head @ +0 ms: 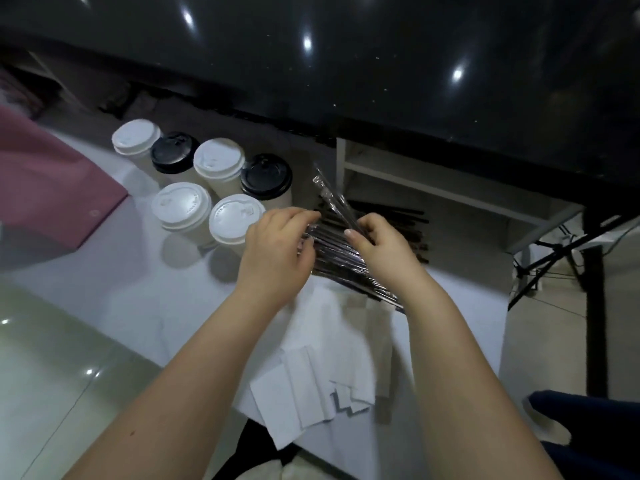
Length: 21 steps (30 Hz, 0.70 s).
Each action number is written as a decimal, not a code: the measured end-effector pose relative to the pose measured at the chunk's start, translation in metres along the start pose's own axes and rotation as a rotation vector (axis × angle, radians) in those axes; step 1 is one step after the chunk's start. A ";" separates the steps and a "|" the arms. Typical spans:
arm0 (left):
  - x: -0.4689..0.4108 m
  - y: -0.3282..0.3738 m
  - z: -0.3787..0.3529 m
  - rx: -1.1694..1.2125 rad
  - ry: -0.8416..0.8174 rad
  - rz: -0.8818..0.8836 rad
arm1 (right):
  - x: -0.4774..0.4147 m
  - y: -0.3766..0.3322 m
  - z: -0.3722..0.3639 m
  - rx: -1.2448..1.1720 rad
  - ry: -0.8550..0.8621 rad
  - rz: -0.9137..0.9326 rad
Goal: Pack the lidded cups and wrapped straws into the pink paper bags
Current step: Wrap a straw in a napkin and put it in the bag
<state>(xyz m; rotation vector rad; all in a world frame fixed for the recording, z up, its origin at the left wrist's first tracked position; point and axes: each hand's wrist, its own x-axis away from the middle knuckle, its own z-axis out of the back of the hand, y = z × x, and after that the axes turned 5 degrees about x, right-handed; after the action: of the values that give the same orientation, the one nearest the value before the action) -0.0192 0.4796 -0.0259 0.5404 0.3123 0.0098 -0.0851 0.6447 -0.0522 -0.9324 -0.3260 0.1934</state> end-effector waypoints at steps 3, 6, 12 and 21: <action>0.016 -0.009 0.026 0.000 0.059 -0.006 | 0.009 -0.023 -0.022 -0.080 -0.050 0.029; 0.041 -0.030 0.056 -0.037 0.126 0.016 | 0.021 -0.053 -0.046 -0.239 -0.119 0.034; 0.109 -0.097 0.125 -0.073 0.234 0.178 | 0.048 -0.120 -0.123 -0.240 -0.309 0.161; 0.163 -0.170 0.190 -0.078 0.115 0.171 | 0.067 -0.162 -0.197 0.200 -0.062 0.162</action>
<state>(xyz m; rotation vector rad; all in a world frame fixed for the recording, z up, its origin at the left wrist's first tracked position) 0.1797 0.2522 -0.0051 0.4886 0.3755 0.2187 0.0514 0.4219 -0.0164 -0.7560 -0.2830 0.3969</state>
